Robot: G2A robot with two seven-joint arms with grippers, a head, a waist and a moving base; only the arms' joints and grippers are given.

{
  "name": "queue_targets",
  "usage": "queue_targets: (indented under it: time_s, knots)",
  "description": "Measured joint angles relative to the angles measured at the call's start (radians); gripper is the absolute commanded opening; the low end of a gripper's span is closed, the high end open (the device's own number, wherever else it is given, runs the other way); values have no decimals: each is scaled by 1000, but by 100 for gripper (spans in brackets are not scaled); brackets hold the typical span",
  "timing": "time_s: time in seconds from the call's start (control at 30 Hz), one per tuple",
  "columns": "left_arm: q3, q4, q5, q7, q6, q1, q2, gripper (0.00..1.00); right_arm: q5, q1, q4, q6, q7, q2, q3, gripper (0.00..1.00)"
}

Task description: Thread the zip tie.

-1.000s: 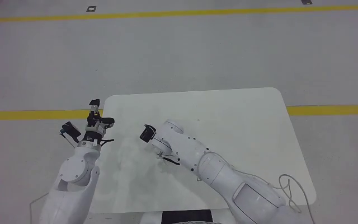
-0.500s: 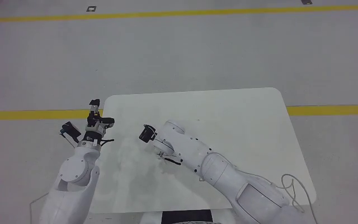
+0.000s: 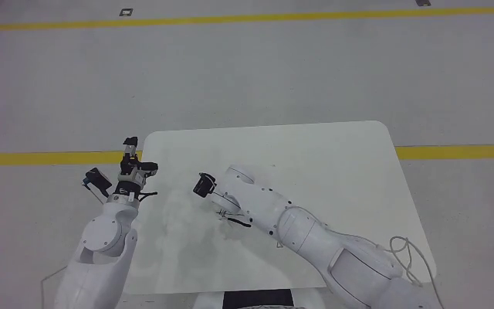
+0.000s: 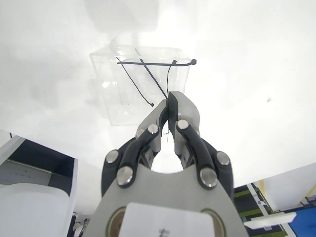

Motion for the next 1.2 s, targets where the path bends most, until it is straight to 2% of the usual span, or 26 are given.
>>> queue_targets:
  time_s: [0.47,0.77,0.97,1.2]
  knots:
    - [0,0,0,0,0,0,0,100,114,70,-13,69,0,35,-118,0]
    - [0,0,0,0,0,0,0,100,211,121,-61,141,0,71,-205,0]
    - [0,0,0,0,0,0,0,100,284,162,-116,200,0,108,-263,0]
    - [0,0,0,0,0,0,0,100,376,213,-215,275,0,169,-316,0]
